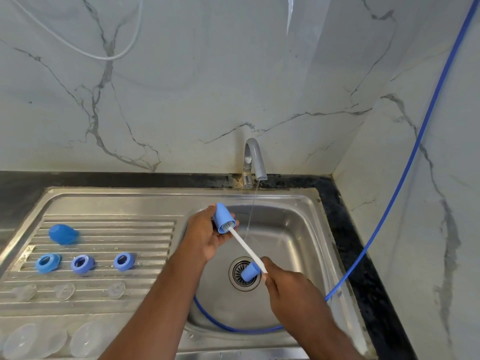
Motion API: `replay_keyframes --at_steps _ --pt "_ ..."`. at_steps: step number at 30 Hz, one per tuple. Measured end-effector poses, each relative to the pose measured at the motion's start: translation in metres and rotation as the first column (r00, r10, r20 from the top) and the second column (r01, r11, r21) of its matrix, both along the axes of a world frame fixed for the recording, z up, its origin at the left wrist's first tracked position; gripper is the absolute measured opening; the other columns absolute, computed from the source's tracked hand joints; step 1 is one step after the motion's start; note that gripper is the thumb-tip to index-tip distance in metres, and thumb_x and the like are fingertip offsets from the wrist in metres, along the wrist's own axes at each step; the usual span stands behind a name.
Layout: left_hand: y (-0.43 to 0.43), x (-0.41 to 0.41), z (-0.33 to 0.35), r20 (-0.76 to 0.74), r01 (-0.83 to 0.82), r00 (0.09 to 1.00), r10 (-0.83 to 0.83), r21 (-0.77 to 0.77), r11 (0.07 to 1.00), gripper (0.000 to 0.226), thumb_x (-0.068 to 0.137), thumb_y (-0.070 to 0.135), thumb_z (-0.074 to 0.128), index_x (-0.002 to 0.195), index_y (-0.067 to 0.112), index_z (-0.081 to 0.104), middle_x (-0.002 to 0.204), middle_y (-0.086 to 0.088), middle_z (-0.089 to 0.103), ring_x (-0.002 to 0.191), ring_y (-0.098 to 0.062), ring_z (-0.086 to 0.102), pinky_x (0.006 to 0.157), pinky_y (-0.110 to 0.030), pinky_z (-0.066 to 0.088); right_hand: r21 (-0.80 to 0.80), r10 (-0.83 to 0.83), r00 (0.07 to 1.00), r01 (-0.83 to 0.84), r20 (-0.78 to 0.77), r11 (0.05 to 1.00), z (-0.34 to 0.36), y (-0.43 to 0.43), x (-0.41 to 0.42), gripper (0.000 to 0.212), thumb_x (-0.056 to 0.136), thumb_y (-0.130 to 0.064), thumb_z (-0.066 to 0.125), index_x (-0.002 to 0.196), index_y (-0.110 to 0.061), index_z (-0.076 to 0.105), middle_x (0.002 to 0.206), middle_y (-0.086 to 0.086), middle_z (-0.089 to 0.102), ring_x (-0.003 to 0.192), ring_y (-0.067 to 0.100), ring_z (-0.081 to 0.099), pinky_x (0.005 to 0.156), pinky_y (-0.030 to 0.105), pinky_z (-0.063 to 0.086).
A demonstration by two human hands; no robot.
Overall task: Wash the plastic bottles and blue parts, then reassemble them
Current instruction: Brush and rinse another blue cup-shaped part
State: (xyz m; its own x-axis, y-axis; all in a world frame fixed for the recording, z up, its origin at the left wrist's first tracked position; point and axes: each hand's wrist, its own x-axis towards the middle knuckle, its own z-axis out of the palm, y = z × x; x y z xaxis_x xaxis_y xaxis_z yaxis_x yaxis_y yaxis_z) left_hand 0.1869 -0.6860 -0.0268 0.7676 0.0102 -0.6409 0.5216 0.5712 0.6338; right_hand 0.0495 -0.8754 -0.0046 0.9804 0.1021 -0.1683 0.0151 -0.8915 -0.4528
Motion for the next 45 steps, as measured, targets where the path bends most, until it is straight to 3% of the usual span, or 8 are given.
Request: replay_keyframes --at_steps 3,7,14,19,25,33,40,45 --pt "0.0 0.0 0.003 -0.031 -0.002 1.0 -0.001 -0.106 0.994 0.042 0.096 0.051 0.06 0.107 0.01 0.061 0.083 -0.009 0.062 0.073 -0.024 0.061 0.082 -0.049 0.055 0.286 0.03 0.985 0.021 -0.173 0.958 0.003 0.011 -0.003 0.021 0.105 -0.037 0.044 0.121 -0.038 0.057 0.056 -0.007 0.043 0.052 0.01 0.037 0.052 0.03 0.034" --pt "0.0 -0.007 0.004 0.087 -0.075 0.991 0.101 -0.262 0.962 0.037 0.087 0.049 0.07 0.089 0.014 0.06 0.071 0.0 0.056 0.062 -0.014 0.056 0.082 -0.04 0.06 0.687 0.103 0.739 0.553 -0.666 0.472 0.026 0.014 -0.001 0.023 0.105 -0.035 0.051 0.112 -0.038 0.073 0.061 0.002 0.043 0.04 0.013 0.028 0.039 0.018 0.026" --pt "0.001 -0.001 -0.006 0.098 -0.071 0.993 0.059 0.123 0.99 0.049 0.099 0.048 0.055 0.11 0.001 0.062 0.093 -0.019 0.067 0.084 -0.03 0.066 0.08 -0.044 0.056 0.201 -0.011 0.995 0.03 -0.096 0.979 0.003 0.005 0.005 0.018 0.104 -0.034 0.045 0.117 -0.039 0.057 0.056 -0.01 0.046 0.051 0.01 0.04 0.055 0.029 0.038" --pt "0.003 -0.007 -0.006 -0.051 -0.026 0.998 0.021 -0.097 0.995 0.044 0.102 0.05 0.047 0.115 0.01 0.061 0.09 -0.011 0.065 0.081 -0.028 0.063 0.094 -0.053 0.049 0.24 0.026 0.983 0.018 -0.179 0.971 -0.001 0.009 -0.001 0.026 0.105 -0.034 0.044 0.126 -0.035 0.061 0.057 -0.008 0.039 0.049 0.007 0.038 0.052 0.023 0.037" --pt "-0.001 -0.016 0.0 0.079 -0.062 0.993 0.086 -0.266 0.962 0.053 0.08 0.06 0.068 0.088 0.008 0.062 0.074 -0.006 0.063 0.07 -0.02 0.064 0.087 -0.043 0.06 0.691 0.15 0.725 0.542 -0.672 0.479 0.029 0.003 -0.001 0.026 0.105 -0.034 0.05 0.117 -0.035 0.073 0.062 0.004 0.041 0.038 0.012 0.026 0.037 0.017 0.026" --pt "0.006 -0.01 -0.005 -0.02 -0.003 1.0 0.0 -0.107 0.994 0.047 0.108 0.04 0.037 0.125 0.001 0.058 0.096 -0.018 0.067 0.085 -0.031 0.064 0.083 -0.051 0.051 0.109 -0.024 0.995 0.035 -0.097 0.993 -0.006 0.0 -0.006 0.027 0.104 -0.04 0.044 0.128 -0.044 0.054 0.059 -0.006 0.043 0.053 0.008 0.041 0.054 0.024 0.034" --pt "0.006 -0.012 0.001 0.074 -0.072 0.992 0.101 -0.324 0.943 0.05 0.087 0.06 0.064 0.079 0.012 0.061 0.069 -0.002 0.058 0.059 -0.014 0.059 0.081 -0.035 0.053 0.702 0.199 0.694 0.584 -0.692 0.406 0.03 0.009 -0.002 0.026 0.105 -0.033 0.049 0.119 -0.032 0.072 0.063 0.005 0.04 0.038 0.011 0.026 0.037 0.016 0.027" --pt "0.001 0.002 0.006 0.064 -0.107 0.991 0.121 -0.188 0.976 0.054 0.101 0.058 0.045 0.099 0.007 0.062 0.079 -0.01 0.058 0.068 -0.022 0.059 0.075 -0.039 0.056 0.717 0.105 0.773 0.518 -0.626 0.466 0.03 0.007 0.004 0.024 0.105 -0.033 0.051 0.115 -0.033 0.073 0.062 0.004 0.041 0.039 0.013 0.028 0.039 0.018 0.027"
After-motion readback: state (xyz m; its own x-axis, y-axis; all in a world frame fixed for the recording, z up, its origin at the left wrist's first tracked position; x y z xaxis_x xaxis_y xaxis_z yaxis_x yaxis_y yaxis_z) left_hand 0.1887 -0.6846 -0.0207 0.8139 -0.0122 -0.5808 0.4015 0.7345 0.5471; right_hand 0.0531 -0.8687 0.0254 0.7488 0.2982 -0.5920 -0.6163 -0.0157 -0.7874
